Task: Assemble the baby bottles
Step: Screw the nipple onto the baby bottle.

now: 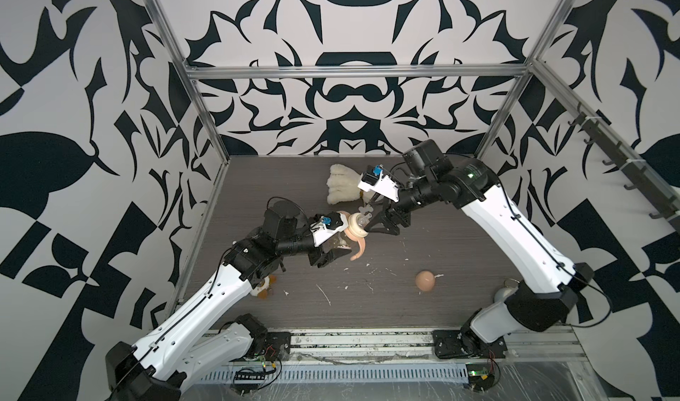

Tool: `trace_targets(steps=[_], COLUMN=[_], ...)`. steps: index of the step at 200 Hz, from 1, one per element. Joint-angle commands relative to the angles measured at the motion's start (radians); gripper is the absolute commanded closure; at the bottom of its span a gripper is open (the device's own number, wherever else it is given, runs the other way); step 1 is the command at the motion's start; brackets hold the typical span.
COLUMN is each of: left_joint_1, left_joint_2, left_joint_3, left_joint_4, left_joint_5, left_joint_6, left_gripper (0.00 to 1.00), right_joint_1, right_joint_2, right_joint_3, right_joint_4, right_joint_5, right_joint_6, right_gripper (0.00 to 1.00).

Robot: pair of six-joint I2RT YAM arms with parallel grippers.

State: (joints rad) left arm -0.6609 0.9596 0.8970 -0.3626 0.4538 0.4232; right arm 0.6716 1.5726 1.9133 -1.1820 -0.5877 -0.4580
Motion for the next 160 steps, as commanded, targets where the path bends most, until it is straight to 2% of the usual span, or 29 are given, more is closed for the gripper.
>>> trace_targets(steps=[1, 72, 92, 122, 160], left_joint_1=[-0.003, -0.003, -0.003, -0.003, -0.003], left_joint_2=[0.000, 0.027, 0.033, 0.034, 0.034], left_joint_3=[0.052, 0.064, 0.069, 0.075, 0.082], left_joint_4=[0.032, 0.037, 0.037, 0.039, 0.036], left_joint_5=[0.055, 0.051, 0.050, 0.051, 0.044], left_joint_6=[0.005, 0.005, 0.002, -0.006, -0.009], left_gripper=[1.00, 1.00, 1.00, 1.00, 1.00], right_joint_1=[0.027, 0.053, 0.061, 0.077, 0.116], right_joint_2=[-0.013, -0.005, 0.005, 0.012, 0.017], right_joint_3=[0.063, 0.074, 0.066, 0.067, 0.058], right_joint_4=[-0.055, -0.091, -0.082, -0.056, -0.058], right_joint_5=[-0.039, -0.071, -0.061, -0.063, 0.043], right_joint_6=[-0.061, -0.064, -0.062, -0.055, -0.024], right_gripper=[0.17, 0.17, 0.25, 0.44, 0.49])
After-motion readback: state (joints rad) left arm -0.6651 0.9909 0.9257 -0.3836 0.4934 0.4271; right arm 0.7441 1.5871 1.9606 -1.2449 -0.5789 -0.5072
